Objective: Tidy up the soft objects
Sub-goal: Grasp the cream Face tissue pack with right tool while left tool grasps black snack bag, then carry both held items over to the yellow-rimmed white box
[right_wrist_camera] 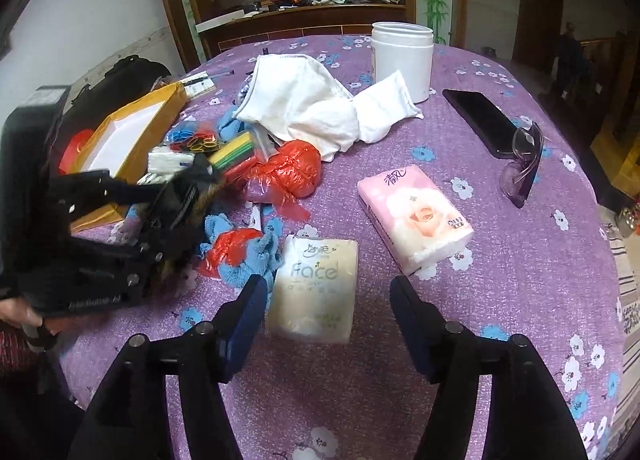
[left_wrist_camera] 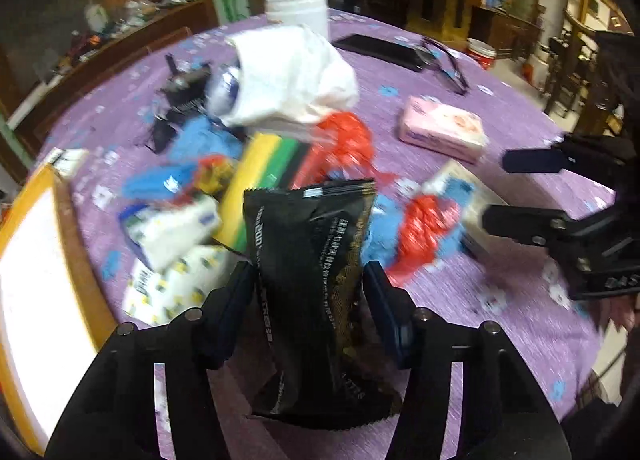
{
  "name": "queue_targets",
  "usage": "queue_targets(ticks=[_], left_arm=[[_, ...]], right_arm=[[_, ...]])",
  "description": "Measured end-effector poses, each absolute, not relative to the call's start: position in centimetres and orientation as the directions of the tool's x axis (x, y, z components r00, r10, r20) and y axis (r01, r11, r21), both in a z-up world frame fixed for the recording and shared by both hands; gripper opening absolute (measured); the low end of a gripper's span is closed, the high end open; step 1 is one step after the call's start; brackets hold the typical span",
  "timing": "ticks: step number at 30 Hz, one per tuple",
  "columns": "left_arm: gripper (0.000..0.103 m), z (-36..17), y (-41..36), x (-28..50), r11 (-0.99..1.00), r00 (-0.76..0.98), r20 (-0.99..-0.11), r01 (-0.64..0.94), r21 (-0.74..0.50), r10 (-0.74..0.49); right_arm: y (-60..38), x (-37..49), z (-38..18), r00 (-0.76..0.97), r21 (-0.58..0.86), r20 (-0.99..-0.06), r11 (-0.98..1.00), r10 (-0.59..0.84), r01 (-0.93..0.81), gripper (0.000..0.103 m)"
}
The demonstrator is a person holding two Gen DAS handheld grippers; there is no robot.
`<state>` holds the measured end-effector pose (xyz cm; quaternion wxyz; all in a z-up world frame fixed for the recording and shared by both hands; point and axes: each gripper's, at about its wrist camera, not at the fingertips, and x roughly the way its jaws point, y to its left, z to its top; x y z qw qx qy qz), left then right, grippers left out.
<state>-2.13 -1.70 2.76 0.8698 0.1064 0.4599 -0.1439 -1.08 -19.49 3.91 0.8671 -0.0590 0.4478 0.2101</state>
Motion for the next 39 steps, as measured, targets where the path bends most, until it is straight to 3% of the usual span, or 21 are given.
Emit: queue_targets(ticks=[7, 8, 9, 12, 25, 32, 39], left_arm=[[0.055, 1.8, 0.0, -1.0, 0.961, 0.512, -0.847, 0.276, 0.005, -0.142], [0.055, 1.6, -0.1, -0.8, 0.96, 0.508, -0.85, 0.278, 0.004, -0.144], [0.056, 1.4, -0.3, -0.7, 0.96, 0.507, -0.851, 0.279, 0.007, -0.141], [0.045, 1.5, -0.4, -1.1, 0.962, 0.517, -0.84, 0.271, -0.021, -0.164], [0.044, 6.6, 2.5, -3.2, 0.958, 0.596, -0.757, 0.25, -0.144, -0.269], [0.045, 9.7, 6.8, -4.3, 0.973, 0.67, -0.707, 0.175, -0.148, -0.228], [0.045, 11.6, 13.8, -4.6, 0.99, 0.73, -0.675, 0.02, -0.139, -0.11]], right_arm=[[-18.1, -0.4, 2.2, 0.478, 0.066, -0.833, 0.908, 0.279, -0.415, 0.067], [-18.0, -0.3, 2.0, 0.475, 0.065, -0.836, 0.909, 0.275, -0.412, 0.061], [-17.9, -0.3, 1.8, 0.477, 0.062, -0.837, 0.911, 0.269, -0.407, 0.047], [-18.4, -0.5, 2.0, 0.484, 0.062, -0.834, 0.917, 0.265, -0.394, 0.047], [-20.6, -1.7, 6.1, 0.563, 0.109, -0.766, 0.926, 0.31, -0.363, 0.047], [-17.2, -1.7, 8.2, 0.54, 0.15, -0.741, 0.883, 0.398, -0.444, 0.047], [-10.2, -1.3, 10.4, 0.481, 0.202, -0.709, 0.802, 0.515, -0.562, 0.047]])
